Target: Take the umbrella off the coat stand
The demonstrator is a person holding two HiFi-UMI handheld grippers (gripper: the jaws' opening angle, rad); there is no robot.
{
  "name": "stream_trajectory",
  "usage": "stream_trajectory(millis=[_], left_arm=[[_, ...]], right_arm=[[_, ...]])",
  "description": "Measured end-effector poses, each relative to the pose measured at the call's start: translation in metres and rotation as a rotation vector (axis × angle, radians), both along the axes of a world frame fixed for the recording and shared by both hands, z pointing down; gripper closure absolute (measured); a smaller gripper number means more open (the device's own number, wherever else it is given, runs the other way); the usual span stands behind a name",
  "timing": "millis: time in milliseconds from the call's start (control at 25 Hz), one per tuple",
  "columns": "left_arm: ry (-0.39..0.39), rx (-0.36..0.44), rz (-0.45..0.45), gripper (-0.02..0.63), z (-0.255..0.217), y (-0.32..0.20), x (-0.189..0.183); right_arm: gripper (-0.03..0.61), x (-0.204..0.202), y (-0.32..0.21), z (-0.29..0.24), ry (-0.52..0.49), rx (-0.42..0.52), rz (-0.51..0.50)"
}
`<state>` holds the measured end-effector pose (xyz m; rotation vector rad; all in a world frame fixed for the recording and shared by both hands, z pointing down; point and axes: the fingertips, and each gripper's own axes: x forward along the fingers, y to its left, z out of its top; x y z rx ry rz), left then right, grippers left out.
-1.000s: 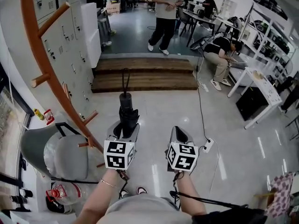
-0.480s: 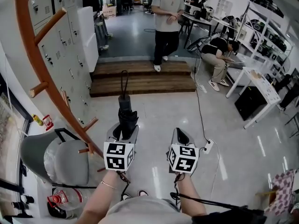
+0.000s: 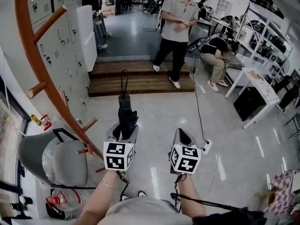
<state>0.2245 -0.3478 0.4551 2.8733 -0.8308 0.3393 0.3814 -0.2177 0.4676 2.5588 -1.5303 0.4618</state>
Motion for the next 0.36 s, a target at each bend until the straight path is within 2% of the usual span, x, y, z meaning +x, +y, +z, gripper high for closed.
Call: stream_trajectory(millis=[360], left_arm=[[0.002,0.0,0.001,0.393,-0.0002,0.0023,-0.0033]], right_arm=[[0.574,-0.002,0.0037,0.0006,0.004,0.0,0.005]])
